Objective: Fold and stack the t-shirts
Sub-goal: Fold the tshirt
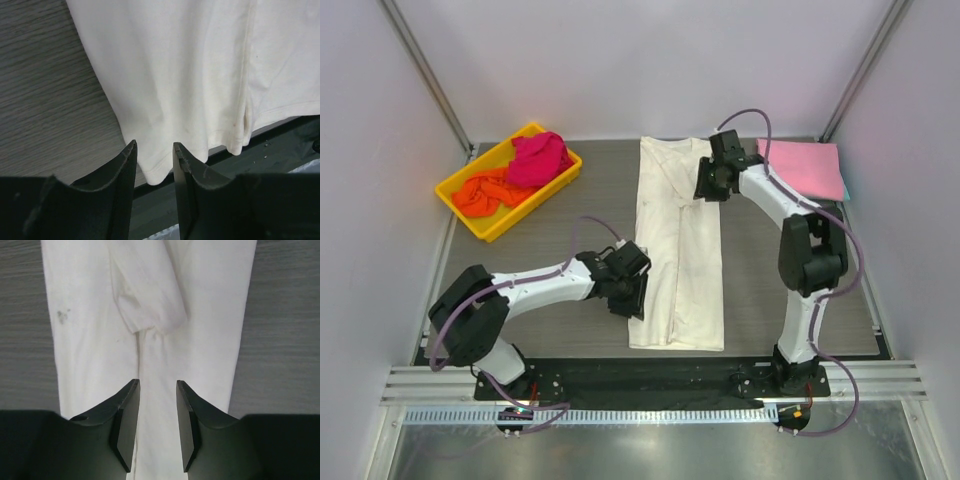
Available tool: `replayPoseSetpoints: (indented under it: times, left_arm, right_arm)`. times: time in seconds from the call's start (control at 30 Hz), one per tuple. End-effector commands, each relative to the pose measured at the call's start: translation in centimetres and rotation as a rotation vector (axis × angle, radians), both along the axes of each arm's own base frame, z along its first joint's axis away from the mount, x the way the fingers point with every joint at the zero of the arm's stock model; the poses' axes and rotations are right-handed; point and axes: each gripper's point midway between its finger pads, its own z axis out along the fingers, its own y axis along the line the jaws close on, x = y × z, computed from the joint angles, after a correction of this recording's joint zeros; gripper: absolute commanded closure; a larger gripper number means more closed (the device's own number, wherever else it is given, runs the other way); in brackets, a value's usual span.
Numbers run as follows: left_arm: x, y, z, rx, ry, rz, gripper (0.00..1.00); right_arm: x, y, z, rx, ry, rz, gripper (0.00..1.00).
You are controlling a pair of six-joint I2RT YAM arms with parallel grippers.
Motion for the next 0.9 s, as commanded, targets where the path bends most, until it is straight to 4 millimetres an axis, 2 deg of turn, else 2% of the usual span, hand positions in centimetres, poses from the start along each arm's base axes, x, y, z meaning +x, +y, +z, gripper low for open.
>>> replayPoseSetpoints:
  times: [0.0,0.03,0.07,0.1,0.13,0.17,0.2,0.23,0.27,0.33,0.37,0.43,0.47,0.53,0.57,0.67,0.87]
  left_arm:
    - [0.4,0.0,2.2,-0.032,-0.046,0.012,0.64]
    - [0.5,-0.1,2.2,-0.041,-0.052,0.015,0.64]
    - [0.4,0.0,2.2,-0.049,-0.053,0.017,0.64]
    - [0.2,0.0,2.0,-0.055,-0.047,0.016,0.63]
    - [-0.2,0.0,1.5,-0.063,-0.036,0.017,0.63]
    - [-0.4,0.1,1.3,-0.065,-0.027,0.018,0.62]
    - [-0.4,0.2,1.1,-0.066,-0.026,0.022,0.62]
    - [-0.7,0.4,0.7,-0.067,-0.018,0.027,0.61]
    - [-0.8,0.4,0.7,-0.072,-0.018,0.030,0.61]
    - [-1.1,0.5,0.6,-0.075,-0.017,0.032,0.60]
    - [-1.3,0.7,0.4,-0.071,-0.017,0.032,0.60]
    - [-1.6,0.9,0.2,-0.068,-0.018,0.034,0.59]
    - [-1.7,1.0,0.0,-0.061,-0.016,0.040,0.59]
    - [-2.0,1.0,-0.4,-0.057,-0.012,0.038,0.59]
    - [-2.1,0.9,-0.4,-0.061,-0.009,0.041,0.59]
    - [-2.7,0.7,-0.9,-0.053,-0.006,0.031,0.60]
    - [-3.7,1.9,-2.1,-0.012,0.012,0.053,0.68]
  right_arm:
    - [-3.7,0.2,4.6,0.060,-0.025,-0.006,0.59]
    - [-4.8,0.9,4.5,0.077,-0.011,0.001,0.60]
    - [-6.6,1.0,3.0,0.066,0.033,0.016,0.60]
    - [-7.8,1.3,3.7,0.069,0.027,0.030,0.61]
    - [-9.2,2.2,3.4,0.075,0.045,0.050,0.61]
    - [-11.1,2.4,2.0,0.066,0.087,0.071,0.61]
    - [-12.2,2.5,2.5,0.070,0.083,0.078,0.62]
    - [-13.9,2.2,1.2,0.053,0.125,0.066,0.62]
    - [-15.3,2.6,0.8,0.052,0.148,0.069,0.62]
    - [-17.3,2.1,0.6,0.063,0.172,0.039,0.64]
    - [-19.3,1.4,-1.1,0.059,0.234,-0.005,0.65]
    - [-21.1,0.8,-1.1,0.069,0.240,-0.055,0.64]
    - [-22.7,0.0,-1.9,0.074,0.260,-0.106,0.64]
    - [-24.5,-0.2,-2.7,0.082,0.281,-0.133,0.63]
    - [-26.3,-0.6,-3.6,0.084,0.311,-0.139,0.62]
    - [-29.3,-0.9,-5.0,0.088,0.358,-0.157,0.62]
    - [-33.7,-1.0,-6.0,0.077,0.395,-0.128,0.60]
